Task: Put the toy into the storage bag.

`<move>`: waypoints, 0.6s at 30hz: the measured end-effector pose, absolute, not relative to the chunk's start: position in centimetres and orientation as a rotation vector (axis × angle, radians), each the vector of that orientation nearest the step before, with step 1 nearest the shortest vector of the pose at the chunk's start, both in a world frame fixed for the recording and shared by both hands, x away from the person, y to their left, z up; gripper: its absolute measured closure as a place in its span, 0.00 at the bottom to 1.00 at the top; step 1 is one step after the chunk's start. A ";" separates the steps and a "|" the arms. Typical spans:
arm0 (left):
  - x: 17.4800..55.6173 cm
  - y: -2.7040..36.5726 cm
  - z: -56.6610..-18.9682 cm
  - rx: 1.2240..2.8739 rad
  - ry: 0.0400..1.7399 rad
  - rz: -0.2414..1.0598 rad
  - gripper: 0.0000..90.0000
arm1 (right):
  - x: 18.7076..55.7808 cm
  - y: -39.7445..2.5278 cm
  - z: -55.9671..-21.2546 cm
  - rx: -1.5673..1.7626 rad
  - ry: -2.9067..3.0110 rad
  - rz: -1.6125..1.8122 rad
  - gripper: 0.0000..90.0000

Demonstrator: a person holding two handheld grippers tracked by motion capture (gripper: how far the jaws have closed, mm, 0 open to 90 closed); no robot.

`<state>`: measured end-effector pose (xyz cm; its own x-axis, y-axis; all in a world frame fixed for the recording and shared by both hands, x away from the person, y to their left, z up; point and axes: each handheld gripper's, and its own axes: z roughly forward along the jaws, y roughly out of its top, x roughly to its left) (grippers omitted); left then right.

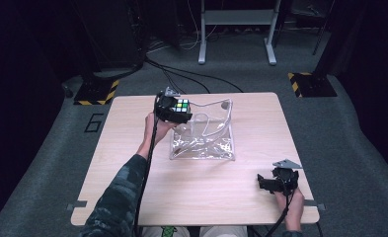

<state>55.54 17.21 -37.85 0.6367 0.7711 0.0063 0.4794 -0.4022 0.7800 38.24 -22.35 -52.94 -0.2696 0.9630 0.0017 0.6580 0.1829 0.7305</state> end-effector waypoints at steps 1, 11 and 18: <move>55.5 17.2 -37.9 2.073 0.972 0.473 0.17 | 38.2 -22.4 -52.9 1.518 1.999 0.867 0.06; 54.9 17.2 -36.9 2.028 0.929 0.438 0.10 | 38.2 -22.4 -52.9 1.520 2.003 0.867 0.06; 53.7 17.2 -36.0 2.025 0.897 0.429 0.06 | 38.2 -22.4 -52.9 1.517 1.999 0.870 0.06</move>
